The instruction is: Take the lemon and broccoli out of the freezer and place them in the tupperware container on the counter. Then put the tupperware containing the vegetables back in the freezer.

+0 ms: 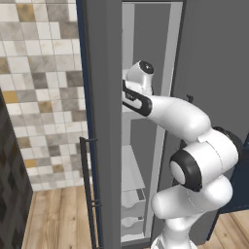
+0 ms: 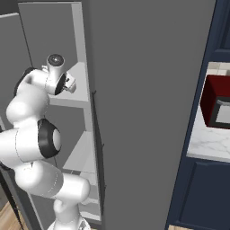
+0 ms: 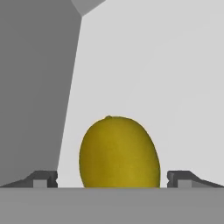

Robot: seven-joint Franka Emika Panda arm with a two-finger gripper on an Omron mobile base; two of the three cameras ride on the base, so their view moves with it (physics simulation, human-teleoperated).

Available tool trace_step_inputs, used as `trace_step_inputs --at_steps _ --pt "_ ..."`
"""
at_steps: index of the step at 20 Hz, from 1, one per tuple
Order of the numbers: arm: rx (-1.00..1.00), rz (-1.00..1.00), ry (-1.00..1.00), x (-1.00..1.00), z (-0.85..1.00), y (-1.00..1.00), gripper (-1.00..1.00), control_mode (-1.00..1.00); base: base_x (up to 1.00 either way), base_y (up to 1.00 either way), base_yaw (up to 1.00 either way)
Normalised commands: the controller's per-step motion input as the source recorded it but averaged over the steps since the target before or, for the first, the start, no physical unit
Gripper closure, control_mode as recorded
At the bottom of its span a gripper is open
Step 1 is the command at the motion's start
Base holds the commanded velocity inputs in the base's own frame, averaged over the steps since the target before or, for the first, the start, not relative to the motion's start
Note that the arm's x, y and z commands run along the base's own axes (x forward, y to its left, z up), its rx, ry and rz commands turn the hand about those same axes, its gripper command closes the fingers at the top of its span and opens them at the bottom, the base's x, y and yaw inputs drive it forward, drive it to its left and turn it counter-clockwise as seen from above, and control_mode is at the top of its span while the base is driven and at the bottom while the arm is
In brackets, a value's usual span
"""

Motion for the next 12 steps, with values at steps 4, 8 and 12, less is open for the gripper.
trace_step_inputs --at_steps 4,8,12 --pt "0.00 0.00 0.00 0.24 -0.08 0.12 -1.00 -1.00 0.00 0.00 0.00" --pt "0.00 0.00 0.01 0.19 -0.16 0.14 -1.00 -1.00 0.00 0.00 0.00" --pt "0.00 0.00 0.04 0.15 -0.24 0.29 1.00 -1.00 0.00 0.00 0.00"
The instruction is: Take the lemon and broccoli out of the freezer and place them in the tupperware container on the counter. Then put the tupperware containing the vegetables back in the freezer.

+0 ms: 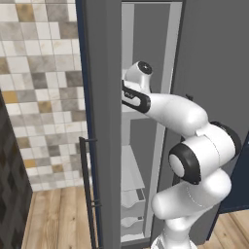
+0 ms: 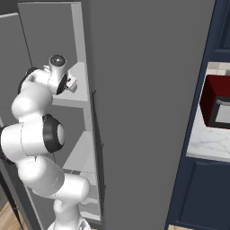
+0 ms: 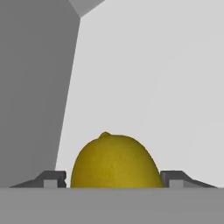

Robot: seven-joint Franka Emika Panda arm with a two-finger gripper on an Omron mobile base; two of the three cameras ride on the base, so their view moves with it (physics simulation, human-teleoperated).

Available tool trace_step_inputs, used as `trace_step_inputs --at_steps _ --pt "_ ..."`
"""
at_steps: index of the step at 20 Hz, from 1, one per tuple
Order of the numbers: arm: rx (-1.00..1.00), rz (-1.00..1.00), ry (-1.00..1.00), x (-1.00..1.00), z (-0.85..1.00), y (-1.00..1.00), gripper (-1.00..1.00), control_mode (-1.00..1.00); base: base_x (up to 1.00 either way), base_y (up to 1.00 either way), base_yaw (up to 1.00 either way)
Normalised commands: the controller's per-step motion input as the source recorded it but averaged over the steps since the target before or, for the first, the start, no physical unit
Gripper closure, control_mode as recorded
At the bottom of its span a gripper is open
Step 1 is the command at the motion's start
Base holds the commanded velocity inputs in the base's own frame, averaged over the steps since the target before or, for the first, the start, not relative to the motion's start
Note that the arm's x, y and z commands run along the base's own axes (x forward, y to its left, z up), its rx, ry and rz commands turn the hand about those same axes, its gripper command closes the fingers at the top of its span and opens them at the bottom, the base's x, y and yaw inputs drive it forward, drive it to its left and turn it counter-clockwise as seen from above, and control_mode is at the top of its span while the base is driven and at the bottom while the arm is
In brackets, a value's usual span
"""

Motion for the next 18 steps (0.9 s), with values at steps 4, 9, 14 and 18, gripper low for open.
trace_step_inputs --at_steps 4,9,14,18 --pt "0.00 0.00 0.05 0.10 -0.24 0.32 1.00 -1.00 0.00 0.00 0.00" --pt "0.00 0.00 0.00 -0.09 -0.02 0.13 1.00 -1.00 0.00 0.00 0.00" --pt "0.00 0.00 -0.17 -0.91 0.43 -0.10 1.00 -1.00 0.00 0.00 0.00" --pt "-0.01 0.00 -0.10 -0.81 0.69 -0.50 1.00 -1.00 0.00 0.00 0.00"
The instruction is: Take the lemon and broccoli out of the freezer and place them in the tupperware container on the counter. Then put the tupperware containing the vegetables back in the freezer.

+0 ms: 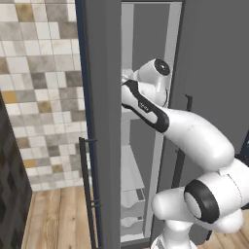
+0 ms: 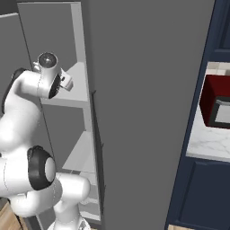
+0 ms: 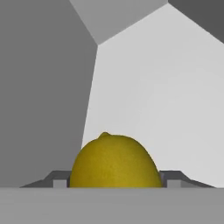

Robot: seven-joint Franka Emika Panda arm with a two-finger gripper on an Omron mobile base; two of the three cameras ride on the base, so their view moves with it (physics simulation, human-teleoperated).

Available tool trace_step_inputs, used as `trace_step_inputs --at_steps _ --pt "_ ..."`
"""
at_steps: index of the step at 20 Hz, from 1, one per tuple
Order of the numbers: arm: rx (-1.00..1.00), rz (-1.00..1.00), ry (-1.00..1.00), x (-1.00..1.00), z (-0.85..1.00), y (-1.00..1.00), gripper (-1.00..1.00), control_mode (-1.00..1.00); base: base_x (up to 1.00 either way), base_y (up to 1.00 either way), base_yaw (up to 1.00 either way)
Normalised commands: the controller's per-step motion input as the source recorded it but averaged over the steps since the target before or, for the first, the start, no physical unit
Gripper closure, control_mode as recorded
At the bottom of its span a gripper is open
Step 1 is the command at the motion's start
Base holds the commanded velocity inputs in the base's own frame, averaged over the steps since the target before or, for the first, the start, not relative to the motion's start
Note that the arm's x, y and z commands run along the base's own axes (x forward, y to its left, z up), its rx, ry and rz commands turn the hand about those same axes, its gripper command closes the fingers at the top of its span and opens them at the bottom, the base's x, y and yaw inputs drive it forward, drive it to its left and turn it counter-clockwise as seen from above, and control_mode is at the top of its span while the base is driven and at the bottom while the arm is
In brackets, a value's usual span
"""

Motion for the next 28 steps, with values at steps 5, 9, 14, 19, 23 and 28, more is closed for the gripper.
trace_step_inputs --at_steps 5,9,14,19,23,28 --pt "0.00 0.00 -0.03 -0.73 0.70 -0.66 1.00 -1.00 0.00 0.00 0.00" --pt "-0.04 0.00 0.00 -0.98 0.52 -0.44 1.00 -1.00 0.00 0.00 0.00" --pt "-0.12 0.00 0.00 -1.00 0.37 -0.17 1.00 -1.00 0.00 0.00 0.00" --pt "-0.18 0.00 0.00 -1.00 0.20 -0.18 1.00 -1.00 0.00 0.00 0.00" --pt "-0.21 0.00 0.00 -0.96 0.01 -0.35 1.00 -1.00 0.00 0.00 0.00" --pt "-0.17 0.00 0.02 -0.69 0.00 -0.40 1.00 -1.00 0.00 0.00 0.00"
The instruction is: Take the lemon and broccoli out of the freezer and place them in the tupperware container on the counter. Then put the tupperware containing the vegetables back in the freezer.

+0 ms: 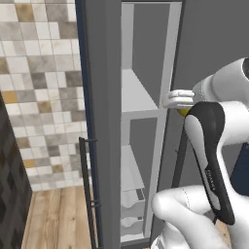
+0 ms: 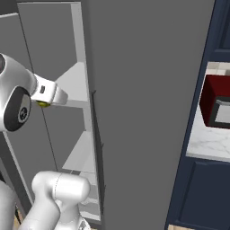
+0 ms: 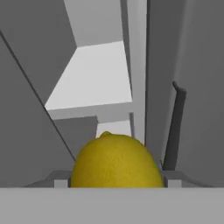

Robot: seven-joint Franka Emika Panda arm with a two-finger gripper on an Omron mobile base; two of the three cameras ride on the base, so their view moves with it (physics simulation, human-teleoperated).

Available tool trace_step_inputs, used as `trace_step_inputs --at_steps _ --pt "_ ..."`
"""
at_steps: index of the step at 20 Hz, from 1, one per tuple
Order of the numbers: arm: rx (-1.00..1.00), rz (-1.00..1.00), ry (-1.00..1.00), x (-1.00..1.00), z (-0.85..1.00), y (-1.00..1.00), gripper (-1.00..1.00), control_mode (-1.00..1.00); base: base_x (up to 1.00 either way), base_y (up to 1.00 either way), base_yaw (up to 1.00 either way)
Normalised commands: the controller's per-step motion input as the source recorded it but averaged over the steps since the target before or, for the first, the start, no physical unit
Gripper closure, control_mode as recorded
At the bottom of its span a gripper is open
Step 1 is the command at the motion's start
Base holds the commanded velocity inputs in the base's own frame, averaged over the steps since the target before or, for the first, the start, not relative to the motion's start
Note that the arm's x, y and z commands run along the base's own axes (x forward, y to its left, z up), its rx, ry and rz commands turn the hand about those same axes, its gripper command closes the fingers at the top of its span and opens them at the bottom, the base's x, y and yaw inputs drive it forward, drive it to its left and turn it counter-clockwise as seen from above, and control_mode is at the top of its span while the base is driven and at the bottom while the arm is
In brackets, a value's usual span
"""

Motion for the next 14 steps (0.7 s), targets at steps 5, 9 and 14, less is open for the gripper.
trace_step_inputs --at_steps 5,9,14 --pt "-0.09 0.00 0.02 -0.40 0.00 -0.38 1.00 -1.00 0.00 0.00 0.00" --pt "0.00 0.00 0.00 -0.49 -0.04 -0.33 1.00 -1.00 0.00 0.00 0.00" --pt "0.00 0.00 0.00 0.00 0.00 0.00 1.00 1.00 -1.00 -0.45 -0.01"
